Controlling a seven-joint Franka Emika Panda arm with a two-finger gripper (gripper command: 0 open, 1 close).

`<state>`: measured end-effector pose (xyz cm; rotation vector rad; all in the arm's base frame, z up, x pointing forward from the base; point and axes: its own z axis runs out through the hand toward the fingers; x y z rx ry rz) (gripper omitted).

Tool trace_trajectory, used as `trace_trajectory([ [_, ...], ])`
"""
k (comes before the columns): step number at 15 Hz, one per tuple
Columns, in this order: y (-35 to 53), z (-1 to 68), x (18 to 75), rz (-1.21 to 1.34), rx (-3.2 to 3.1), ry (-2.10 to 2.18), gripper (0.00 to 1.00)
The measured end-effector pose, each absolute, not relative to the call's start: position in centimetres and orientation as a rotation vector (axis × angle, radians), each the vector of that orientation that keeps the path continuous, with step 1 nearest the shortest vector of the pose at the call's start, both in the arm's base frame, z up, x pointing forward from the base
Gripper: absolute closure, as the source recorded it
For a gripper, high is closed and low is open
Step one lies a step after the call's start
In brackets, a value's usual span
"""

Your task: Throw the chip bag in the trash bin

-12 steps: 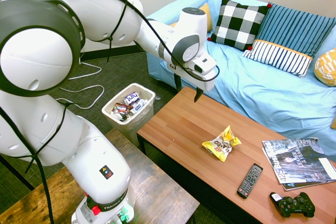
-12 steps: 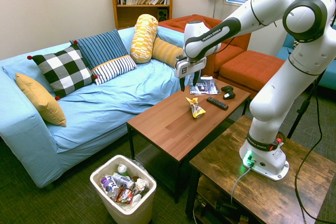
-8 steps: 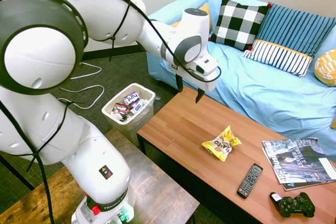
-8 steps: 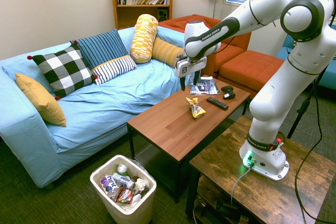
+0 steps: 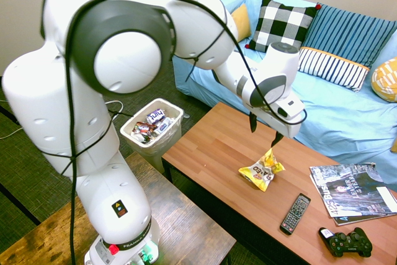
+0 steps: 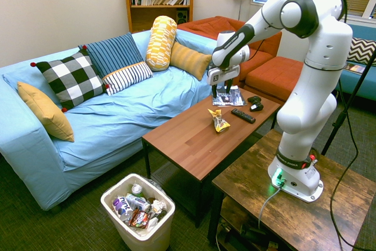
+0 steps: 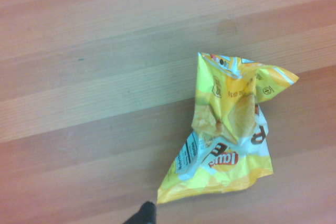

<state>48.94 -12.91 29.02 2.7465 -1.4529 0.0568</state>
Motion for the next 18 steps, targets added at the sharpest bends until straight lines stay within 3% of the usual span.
trace_trajectory([
  [9,-15.2,13.5,52.3,-0.108,2.645,-1.522,0.00],
  [10,-15.4,13.2,52.6,-0.106,2.640,-1.530,1.00],
  [18,-15.9,12.4,52.6,-0.128,2.638,-1.552,1.00],
])
